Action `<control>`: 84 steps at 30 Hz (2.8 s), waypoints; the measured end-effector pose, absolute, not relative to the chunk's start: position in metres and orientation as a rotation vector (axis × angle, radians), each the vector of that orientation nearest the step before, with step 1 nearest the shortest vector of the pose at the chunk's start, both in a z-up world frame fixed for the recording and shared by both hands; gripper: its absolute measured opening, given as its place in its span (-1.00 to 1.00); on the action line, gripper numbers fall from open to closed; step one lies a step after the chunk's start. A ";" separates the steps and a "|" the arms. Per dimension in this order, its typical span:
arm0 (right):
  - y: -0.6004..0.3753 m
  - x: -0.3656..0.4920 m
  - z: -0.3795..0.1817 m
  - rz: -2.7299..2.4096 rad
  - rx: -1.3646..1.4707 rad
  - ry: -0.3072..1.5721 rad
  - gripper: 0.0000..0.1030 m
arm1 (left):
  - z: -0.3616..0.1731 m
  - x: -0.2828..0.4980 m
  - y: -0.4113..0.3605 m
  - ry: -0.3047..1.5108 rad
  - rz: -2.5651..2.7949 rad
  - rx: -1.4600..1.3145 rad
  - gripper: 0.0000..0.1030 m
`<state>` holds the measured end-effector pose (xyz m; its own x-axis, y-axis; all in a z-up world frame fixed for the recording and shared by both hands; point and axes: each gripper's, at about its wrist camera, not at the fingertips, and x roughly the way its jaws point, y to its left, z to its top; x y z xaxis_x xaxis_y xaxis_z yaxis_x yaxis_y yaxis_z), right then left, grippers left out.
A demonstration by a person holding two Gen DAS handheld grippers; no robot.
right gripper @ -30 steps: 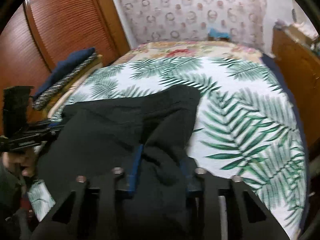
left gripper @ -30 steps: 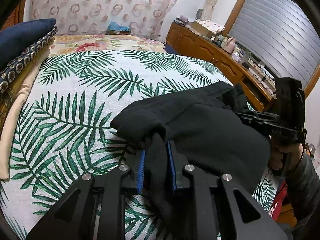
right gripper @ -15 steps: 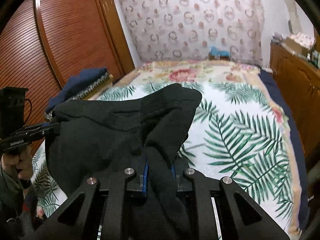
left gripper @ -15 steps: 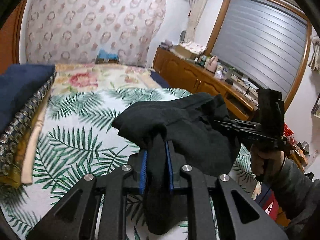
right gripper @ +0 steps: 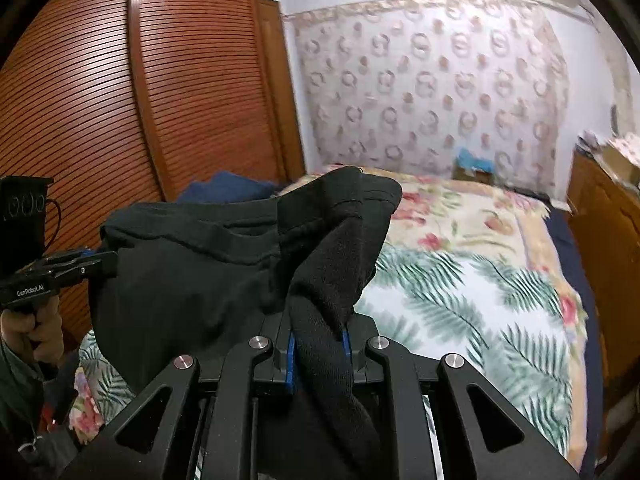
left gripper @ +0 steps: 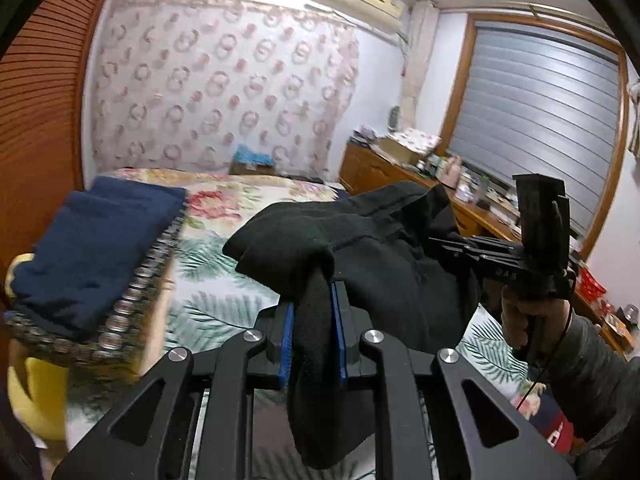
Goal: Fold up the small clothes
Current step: 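Lift the black shirt bundle with both grippers and carry it toward the clothes stack, then lower the black shirt onto the patterned clothes stack with both grippers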
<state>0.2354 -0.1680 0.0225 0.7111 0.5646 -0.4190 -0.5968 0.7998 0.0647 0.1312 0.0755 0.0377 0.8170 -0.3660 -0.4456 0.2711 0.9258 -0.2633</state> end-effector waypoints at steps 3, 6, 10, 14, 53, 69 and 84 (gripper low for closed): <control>-0.146 0.248 0.024 0.683 -0.100 0.428 -0.68 | 0.042 0.136 0.099 0.500 -0.296 -0.201 -0.66; -0.125 0.266 0.027 0.714 -0.115 0.412 -0.68 | 0.048 0.148 0.121 0.491 -0.261 -0.216 -0.66; -0.103 0.290 0.042 0.735 -0.131 0.374 -0.68 | 0.060 0.164 0.144 0.468 -0.224 -0.198 -0.66; -0.084 0.315 0.056 0.738 -0.169 0.335 -0.68 | 0.072 0.185 0.163 0.442 -0.200 -0.187 -0.66; 0.158 0.548 0.014 0.979 -0.428 0.421 -0.49 | -0.004 0.182 0.254 0.546 0.132 -0.282 -0.27; 0.169 0.520 0.009 1.047 -0.375 0.401 0.05 | -0.028 0.239 0.251 0.636 0.146 -0.168 0.60; 0.184 0.560 -0.040 0.958 -0.322 0.463 0.05 | -0.039 0.233 0.249 0.653 0.168 -0.214 0.60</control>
<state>0.5603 0.1836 -0.0399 0.4896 0.7058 -0.5121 -0.8399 0.5394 -0.0595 0.2331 0.2488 -0.0390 0.7820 0.0874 -0.6171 -0.2212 0.9646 -0.1437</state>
